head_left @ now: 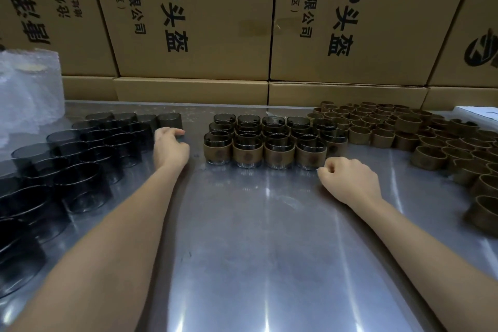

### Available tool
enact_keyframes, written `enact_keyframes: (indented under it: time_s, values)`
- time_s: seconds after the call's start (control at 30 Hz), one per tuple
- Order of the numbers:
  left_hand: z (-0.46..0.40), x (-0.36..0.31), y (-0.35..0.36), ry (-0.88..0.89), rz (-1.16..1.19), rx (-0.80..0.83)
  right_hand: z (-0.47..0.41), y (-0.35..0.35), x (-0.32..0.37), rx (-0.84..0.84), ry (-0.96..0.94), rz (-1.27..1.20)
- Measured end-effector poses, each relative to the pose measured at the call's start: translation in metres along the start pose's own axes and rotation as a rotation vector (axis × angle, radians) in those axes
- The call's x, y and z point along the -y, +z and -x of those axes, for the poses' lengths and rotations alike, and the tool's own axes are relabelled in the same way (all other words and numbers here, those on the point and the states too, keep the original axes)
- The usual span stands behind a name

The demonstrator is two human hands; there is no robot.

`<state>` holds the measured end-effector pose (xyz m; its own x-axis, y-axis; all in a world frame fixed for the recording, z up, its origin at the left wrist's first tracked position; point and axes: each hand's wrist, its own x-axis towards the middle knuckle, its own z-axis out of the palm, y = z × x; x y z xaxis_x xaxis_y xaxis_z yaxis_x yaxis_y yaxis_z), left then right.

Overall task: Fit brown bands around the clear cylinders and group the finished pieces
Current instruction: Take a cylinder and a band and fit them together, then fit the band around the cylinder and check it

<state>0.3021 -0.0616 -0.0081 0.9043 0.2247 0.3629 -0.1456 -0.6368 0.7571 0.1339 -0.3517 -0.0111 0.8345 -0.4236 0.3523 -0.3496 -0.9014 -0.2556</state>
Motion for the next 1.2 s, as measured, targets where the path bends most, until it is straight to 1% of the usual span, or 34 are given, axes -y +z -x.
enact_keyframes:
  time_s: [0.07, 0.17, 0.2, 0.23, 0.3, 0.4, 0.47, 0.6, 0.67, 0.77, 0.83, 1.2]
  values:
    - [-0.005, 0.002, 0.003, 0.113, -0.162, 0.049, -0.001, 0.001, 0.001, 0.009, -0.001, 0.012]
    - [-0.009, 0.003, 0.008, 0.329, -0.446, 0.05, -0.001, 0.001, 0.0, 0.005, -0.002, 0.019]
    - [-0.011, 0.003, 0.01, 0.364, -0.518, 0.048, -0.002, 0.002, 0.0, 0.003, -0.005, 0.022]
    - [-0.014, 0.003, 0.01, 0.365, -0.566, 0.047, -0.002, 0.002, 0.0, 0.003, -0.009, 0.024]
    - [-0.019, 0.003, 0.01, 0.302, -0.617, 0.063, -0.003, 0.003, 0.0, 0.003, -0.016, 0.018]
    - [-0.025, 0.005, 0.011, 0.238, -0.667, 0.135, -0.004, 0.004, -0.001, -0.006, -0.015, 0.013]
    - [-0.025, 0.005, 0.012, 0.229, -0.69, 0.143, -0.004, 0.004, -0.002, -0.008, -0.011, 0.019]
    - [-0.022, 0.006, 0.012, 0.336, -0.694, 0.02, -0.004, 0.004, -0.001, -0.001, -0.015, 0.021]
    - [-0.016, 0.005, 0.01, 0.362, -0.699, 0.044, -0.004, 0.003, -0.001, 0.0, -0.011, 0.023]
    - [-0.002, 0.0, 0.004, 0.314, -0.712, 0.122, -0.004, 0.001, 0.001, 0.001, -0.006, 0.022]
    - [0.007, -0.001, -0.001, 0.287, -0.685, 0.145, -0.003, 0.0, 0.002, 0.001, -0.006, 0.021]
    - [0.085, -0.007, -0.034, 0.375, -0.53, 0.13, 0.019, -0.009, 0.007, -0.044, -0.052, 0.035]
